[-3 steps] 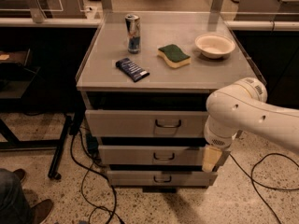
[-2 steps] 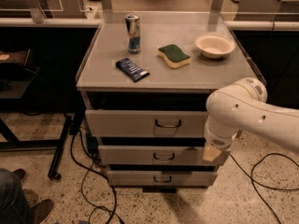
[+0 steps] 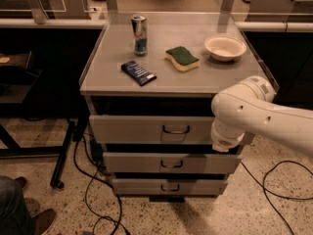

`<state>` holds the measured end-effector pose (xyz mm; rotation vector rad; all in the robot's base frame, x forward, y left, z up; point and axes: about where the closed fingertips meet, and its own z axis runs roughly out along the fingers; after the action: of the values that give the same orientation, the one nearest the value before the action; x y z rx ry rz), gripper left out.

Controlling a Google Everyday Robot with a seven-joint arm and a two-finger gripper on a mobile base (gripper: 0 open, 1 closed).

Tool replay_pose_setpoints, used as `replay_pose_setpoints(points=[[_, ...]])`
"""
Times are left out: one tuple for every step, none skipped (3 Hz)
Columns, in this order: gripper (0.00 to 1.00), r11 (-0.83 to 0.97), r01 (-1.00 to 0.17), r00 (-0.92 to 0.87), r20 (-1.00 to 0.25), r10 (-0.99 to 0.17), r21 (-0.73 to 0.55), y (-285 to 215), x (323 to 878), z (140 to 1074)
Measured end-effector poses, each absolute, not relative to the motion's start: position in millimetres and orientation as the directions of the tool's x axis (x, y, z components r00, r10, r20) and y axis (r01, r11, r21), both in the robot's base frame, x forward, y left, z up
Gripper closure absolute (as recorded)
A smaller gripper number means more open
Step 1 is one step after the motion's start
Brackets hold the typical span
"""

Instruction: Close top drawer

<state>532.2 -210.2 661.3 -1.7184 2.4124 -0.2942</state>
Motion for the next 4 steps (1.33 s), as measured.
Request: replay_pose_setpoints(points=[[1.00,0.338,-0.896,-0.351,-0.005,-0.936,-0.288,-211.1,558.8,659.5],[0.98,0.345,-0.889,-0.362,0.002,-0.932,-0.300,-211.4,573.9,653.1],[0.75,0.345,-0.889,-0.362,0.002,-0.932,-0.300,-211.4,573.8,653.1],[0.44,0.345,-0.889,-0.362,0.002,-0.932,-0.300,-211.4,573.8,653.1]])
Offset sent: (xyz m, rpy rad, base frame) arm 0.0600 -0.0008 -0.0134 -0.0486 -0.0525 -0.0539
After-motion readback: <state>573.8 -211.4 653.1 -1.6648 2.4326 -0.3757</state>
